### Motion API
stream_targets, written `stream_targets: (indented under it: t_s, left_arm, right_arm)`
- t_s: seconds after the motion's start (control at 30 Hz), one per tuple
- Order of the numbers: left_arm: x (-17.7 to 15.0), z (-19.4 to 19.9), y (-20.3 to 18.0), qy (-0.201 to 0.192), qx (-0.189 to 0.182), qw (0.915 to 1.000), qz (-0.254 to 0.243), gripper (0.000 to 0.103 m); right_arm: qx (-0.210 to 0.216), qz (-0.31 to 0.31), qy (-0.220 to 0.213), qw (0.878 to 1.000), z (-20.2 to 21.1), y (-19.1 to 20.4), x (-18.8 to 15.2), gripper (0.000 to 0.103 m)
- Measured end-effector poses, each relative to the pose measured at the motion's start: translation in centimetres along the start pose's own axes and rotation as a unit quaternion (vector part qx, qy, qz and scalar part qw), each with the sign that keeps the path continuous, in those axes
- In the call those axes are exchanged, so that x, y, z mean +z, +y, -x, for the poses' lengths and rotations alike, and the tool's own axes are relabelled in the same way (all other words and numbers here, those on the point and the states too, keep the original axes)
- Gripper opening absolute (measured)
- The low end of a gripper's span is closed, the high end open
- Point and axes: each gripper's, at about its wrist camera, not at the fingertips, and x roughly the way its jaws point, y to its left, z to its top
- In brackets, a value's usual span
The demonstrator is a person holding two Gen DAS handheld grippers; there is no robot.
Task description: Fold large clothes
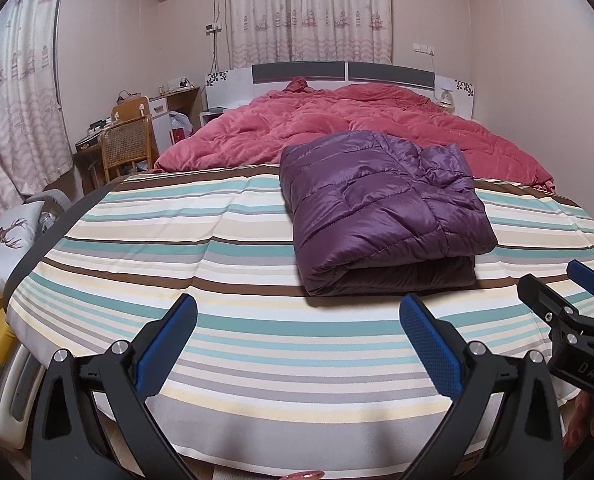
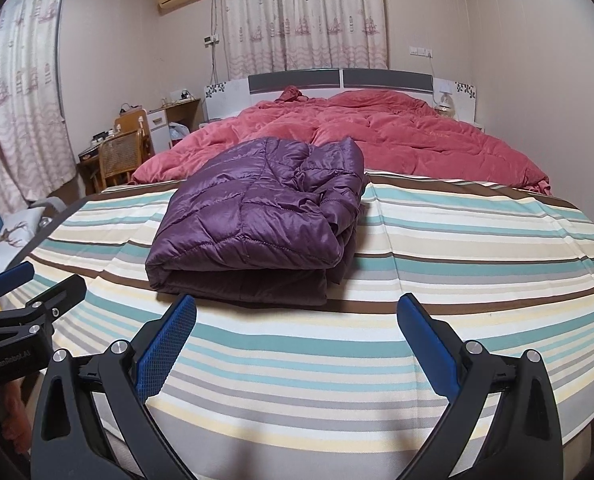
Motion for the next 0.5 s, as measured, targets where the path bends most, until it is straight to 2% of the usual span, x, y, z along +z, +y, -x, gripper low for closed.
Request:
stream_targets:
  t_s: [0.5]
  left_arm:
    - [-0.11, -0.16, -0.05, 0.006, -0.001, 1.0, 0.005, 0.101]
  right_arm:
    - [0.001, 0.001, 0.001, 1.0, 0.04, 0.0, 0.06, 0.1]
